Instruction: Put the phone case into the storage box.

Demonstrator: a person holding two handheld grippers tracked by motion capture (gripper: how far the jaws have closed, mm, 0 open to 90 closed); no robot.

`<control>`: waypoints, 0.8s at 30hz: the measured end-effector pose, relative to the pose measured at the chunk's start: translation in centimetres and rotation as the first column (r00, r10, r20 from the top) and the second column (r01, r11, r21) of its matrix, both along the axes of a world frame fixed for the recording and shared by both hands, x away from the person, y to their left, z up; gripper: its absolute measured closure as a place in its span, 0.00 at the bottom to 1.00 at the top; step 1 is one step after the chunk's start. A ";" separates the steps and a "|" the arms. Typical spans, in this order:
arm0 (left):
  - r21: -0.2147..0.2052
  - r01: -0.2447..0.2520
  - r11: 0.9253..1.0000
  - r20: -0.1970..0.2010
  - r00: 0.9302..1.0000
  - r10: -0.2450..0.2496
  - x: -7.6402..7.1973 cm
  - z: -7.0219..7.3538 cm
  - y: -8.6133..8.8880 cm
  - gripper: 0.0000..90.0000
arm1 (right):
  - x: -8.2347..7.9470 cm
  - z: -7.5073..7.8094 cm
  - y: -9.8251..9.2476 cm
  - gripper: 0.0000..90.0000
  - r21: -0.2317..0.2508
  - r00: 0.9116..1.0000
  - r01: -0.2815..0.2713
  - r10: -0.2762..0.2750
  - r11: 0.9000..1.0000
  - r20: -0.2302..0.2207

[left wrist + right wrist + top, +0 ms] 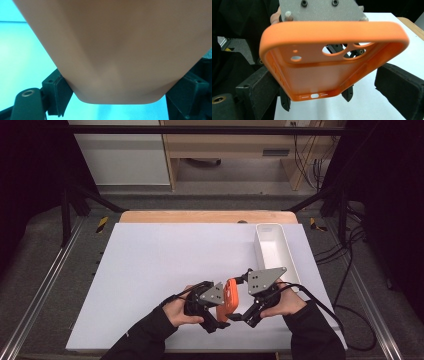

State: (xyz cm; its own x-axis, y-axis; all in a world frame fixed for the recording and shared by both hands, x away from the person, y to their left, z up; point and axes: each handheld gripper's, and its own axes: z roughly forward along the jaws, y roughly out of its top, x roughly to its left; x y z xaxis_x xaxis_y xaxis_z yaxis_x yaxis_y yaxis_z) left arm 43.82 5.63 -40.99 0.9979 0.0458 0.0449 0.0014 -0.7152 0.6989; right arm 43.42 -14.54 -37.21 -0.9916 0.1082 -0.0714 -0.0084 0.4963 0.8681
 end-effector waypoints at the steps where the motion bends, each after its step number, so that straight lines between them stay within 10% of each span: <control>1: 0.001 0.000 1.000 0.000 1.000 0.000 0.0 0.0 0.0 0.17 | 0.0 0.0 0.0 0.08 0.002 1.000 -0.001 0.001 1.000 -0.001; 24: 0.018 0.024 1.000 -0.001 1.000 -0.024 -0.3 -0.3 -0.1 0.17 | 0.0 -0.3 0.2 0.15 0.006 0.998 -0.061 0.061 0.998 -0.018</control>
